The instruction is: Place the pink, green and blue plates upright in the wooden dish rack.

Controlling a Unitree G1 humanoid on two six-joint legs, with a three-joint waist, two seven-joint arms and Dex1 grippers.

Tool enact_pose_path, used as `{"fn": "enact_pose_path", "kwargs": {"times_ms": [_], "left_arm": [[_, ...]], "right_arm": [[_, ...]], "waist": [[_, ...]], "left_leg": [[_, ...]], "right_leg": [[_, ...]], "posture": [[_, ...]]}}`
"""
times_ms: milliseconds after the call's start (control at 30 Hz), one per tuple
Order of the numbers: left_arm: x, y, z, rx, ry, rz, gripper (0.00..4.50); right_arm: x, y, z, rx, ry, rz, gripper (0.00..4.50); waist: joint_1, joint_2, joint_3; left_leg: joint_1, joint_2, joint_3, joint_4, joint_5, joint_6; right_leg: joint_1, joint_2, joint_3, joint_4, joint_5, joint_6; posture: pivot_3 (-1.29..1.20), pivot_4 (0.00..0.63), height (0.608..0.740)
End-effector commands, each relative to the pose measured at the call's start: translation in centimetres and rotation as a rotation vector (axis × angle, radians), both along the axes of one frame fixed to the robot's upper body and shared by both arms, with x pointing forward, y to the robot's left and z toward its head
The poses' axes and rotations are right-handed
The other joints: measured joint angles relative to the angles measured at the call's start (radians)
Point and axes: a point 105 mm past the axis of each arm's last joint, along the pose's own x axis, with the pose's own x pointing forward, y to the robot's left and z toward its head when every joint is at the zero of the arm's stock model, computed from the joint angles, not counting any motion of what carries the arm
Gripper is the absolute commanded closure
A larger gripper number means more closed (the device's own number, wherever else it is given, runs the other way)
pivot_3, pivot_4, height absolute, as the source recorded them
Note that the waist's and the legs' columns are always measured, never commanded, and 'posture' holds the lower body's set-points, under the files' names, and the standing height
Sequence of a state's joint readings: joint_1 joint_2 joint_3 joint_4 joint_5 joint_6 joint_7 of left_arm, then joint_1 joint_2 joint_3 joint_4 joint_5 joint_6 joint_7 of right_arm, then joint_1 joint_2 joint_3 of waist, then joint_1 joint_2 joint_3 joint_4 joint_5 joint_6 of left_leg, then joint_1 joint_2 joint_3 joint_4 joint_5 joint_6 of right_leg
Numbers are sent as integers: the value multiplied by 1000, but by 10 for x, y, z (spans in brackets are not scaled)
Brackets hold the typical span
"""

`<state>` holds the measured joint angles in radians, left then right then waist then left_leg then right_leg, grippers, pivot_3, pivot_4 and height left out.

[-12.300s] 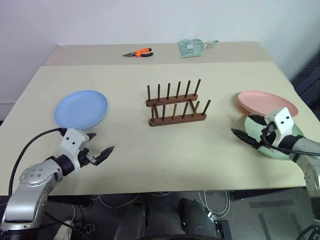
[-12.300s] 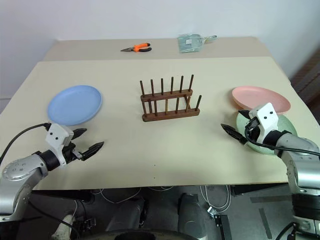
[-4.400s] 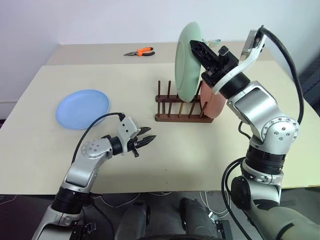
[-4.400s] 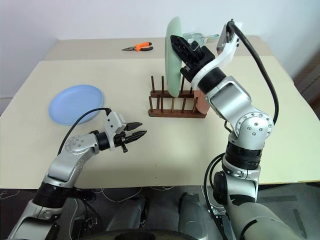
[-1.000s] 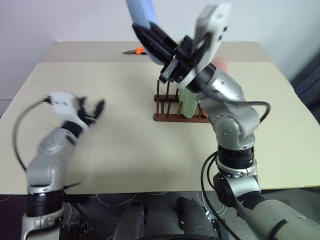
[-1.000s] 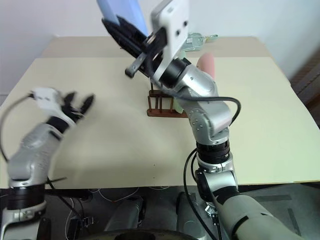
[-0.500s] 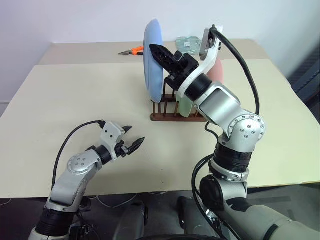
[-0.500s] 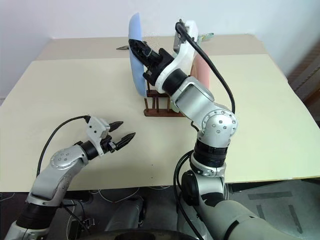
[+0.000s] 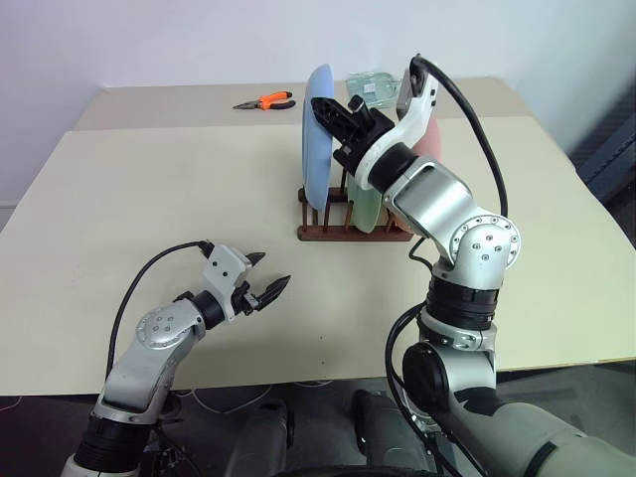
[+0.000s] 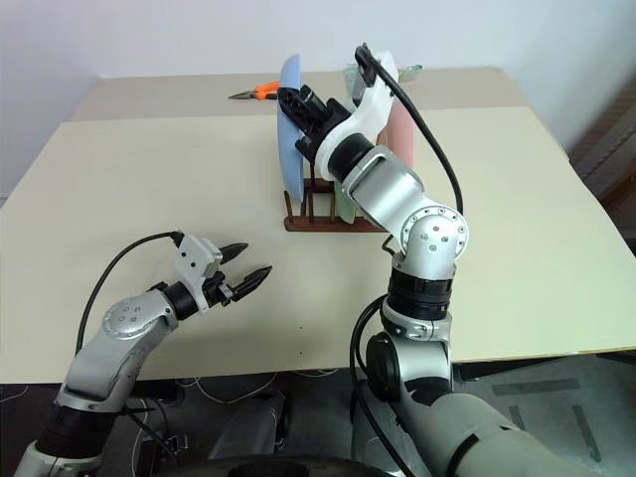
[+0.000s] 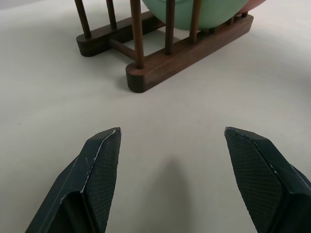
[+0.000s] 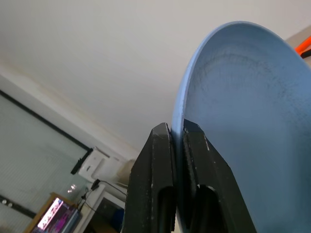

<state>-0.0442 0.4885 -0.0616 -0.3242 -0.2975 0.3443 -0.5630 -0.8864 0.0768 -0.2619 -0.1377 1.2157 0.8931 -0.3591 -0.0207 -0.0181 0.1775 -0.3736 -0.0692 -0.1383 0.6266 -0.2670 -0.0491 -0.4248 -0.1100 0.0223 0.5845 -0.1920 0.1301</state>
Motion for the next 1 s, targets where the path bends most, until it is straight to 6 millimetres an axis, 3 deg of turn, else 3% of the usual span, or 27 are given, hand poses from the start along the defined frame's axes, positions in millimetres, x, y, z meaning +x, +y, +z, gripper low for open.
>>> {"fn": "enact_pose_path", "kwargs": {"times_ms": [33, 100, 267, 433, 533, 600, 667, 733, 800, 900, 1000], "left_arm": [[-2, -4, 12, -6, -47, -15, 972], [-1, -5, 12, -7, -48, -13, 972], [-1, -5, 13, -9, -49, -9, 972], [-1, -4, 11, -3, -45, -2, 972], [0, 0, 11, 9, -48, 14, 972], [4, 9, 11, 21, -54, 44, 972], [8, 27, 9, 42, -54, 94, 972], [11, 42, 8, 56, -50, 131, 972], [12, 51, 5, 76, -45, 151, 972], [13, 71, 0, 107, -32, 192, 972], [13, 70, 0, 106, -34, 191, 972]], "right_arm": [[6, 1, 14, -15, -47, -20, 3810], [9, 0, 19, -40, -77, -35, 3069], [10, -8, 30, -129, -184, -81, 496], [-22, -31, 65, -362, -610, -153, 496], [-43, -64, 69, -549, -820, -178, 496], [-51, -100, 54, -631, -810, -169, 496], [-54, -152, 24, -765, -705, -205, 496], [-60, -185, 1, -836, -607, -223, 496], [-65, -205, -26, -915, -527, -209, 496], [-69, -236, -97, -1115, -334, -192, 496], [-66, -249, -120, -1141, -290, -213, 496]], "waist": [[0, 0, 0], [1, 0, 0], [1, 0, 0], [5, 0, 0], [10, -1, -1], [10, -3, -1], [14, -4, -2], [17, -3, -2], [10, 0, -1], [8, 1, -3], [5, 2, -2]], "left_leg": [[0, 0, 0, 0, 0, 0], [0, 0, 0, 0, 0, 0], [0, 0, 0, 0, 0, 0], [-1, 0, 1, 1, 0, 0], [-1, 0, 1, 1, 0, 0], [-1, 0, 0, 2, -1, 1], [-1, 0, 0, 2, -1, 2], [0, 0, 0, 3, -2, 3], [0, -1, 3, 3, -2, 3], [2, 0, 5, 3, -2, 4], [2, 0, 7, 4, -3, 4]], "right_leg": [[0, 0, 0, 0, 0, 0], [0, 0, 0, 0, 0, 0], [0, 0, 0, 0, 0, 0], [0, 0, 0, -1, 0, 0], [2, 0, 0, -2, -1, 1], [4, 0, -1, -4, -2, 2], [7, -1, -2, -6, -5, 3], [8, -2, -2, -6, -6, 3], [8, -3, -1, -6, -6, 3], [8, -3, 0, -5, -6, 4], [8, -4, 0, -6, -6, 3]], "posture": [[0, 150, 740], [0, 150, 740], [0, 150, 740], [0, 150, 740], [0, 150, 740], [0, 150, 740], [0, 150, 740], [0, 150, 740], [0, 150, 740], [0, 150, 740], [0, 150, 740]]}}
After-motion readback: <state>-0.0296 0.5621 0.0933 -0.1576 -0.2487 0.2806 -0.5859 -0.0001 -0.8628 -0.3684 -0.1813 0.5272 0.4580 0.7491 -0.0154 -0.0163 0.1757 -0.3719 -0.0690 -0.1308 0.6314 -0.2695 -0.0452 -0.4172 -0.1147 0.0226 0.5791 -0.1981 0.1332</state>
